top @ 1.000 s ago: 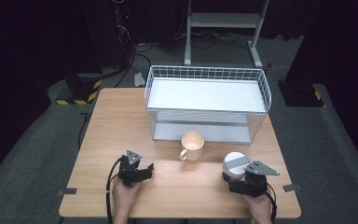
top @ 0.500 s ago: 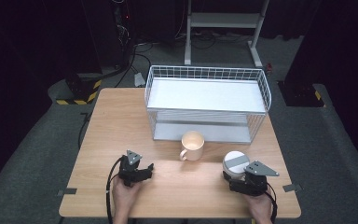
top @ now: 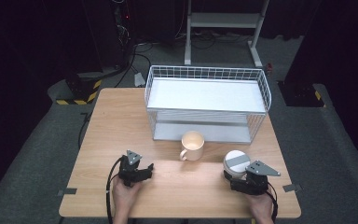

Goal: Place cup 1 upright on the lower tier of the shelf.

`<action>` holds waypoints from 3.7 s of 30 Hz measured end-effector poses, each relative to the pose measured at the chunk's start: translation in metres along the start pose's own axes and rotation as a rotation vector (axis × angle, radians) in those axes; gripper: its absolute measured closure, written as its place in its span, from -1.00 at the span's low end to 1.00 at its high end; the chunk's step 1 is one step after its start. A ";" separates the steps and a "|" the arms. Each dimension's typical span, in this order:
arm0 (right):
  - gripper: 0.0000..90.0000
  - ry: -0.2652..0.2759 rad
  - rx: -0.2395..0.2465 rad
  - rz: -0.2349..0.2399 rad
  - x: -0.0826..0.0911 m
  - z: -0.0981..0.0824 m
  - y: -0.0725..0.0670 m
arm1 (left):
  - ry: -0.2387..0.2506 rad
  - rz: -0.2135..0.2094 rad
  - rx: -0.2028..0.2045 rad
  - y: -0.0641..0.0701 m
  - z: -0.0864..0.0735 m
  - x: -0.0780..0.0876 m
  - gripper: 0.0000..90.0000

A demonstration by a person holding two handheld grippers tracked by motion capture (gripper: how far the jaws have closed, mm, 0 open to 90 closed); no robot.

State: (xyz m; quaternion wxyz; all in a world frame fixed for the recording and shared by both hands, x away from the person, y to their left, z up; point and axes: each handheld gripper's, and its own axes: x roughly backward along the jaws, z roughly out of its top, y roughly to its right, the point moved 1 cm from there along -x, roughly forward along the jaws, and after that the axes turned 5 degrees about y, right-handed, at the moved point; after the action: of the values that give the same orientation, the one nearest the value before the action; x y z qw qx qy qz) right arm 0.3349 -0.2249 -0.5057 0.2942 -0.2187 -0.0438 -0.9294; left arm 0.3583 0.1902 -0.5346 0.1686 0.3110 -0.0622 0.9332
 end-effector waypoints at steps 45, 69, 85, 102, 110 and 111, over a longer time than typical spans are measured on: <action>-0.59 -0.019 -0.002 -0.016 -0.020 0.023 0.024 | 0.000 -0.001 0.005 0.000 0.000 0.000 -0.48; -0.59 -0.025 -0.030 -0.053 -0.052 0.051 0.043 | 0.000 0.000 0.003 0.000 0.000 0.000 -0.48; -0.59 -0.020 -0.045 -0.101 -0.077 0.064 0.054 | 0.000 0.001 0.001 0.000 0.000 0.000 -0.48; -0.59 0.014 -0.048 -0.137 -0.091 0.065 0.062 | 0.000 0.000 0.004 0.000 0.000 0.000 -0.48; -0.59 0.024 -0.021 -0.141 -0.094 0.064 0.063 | 0.000 -0.001 0.005 0.000 0.000 0.000 -0.48; -0.58 0.027 -0.027 -0.143 -0.094 0.064 0.064 | 0.000 0.000 0.002 0.000 0.000 0.000 -0.48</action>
State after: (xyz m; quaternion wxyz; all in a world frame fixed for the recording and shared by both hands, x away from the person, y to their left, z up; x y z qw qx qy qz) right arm 0.4643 -0.2141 -0.4917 0.2247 -0.2064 -0.0429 -0.9514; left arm 0.3582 0.1900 -0.5346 0.1682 0.3113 -0.0612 0.9333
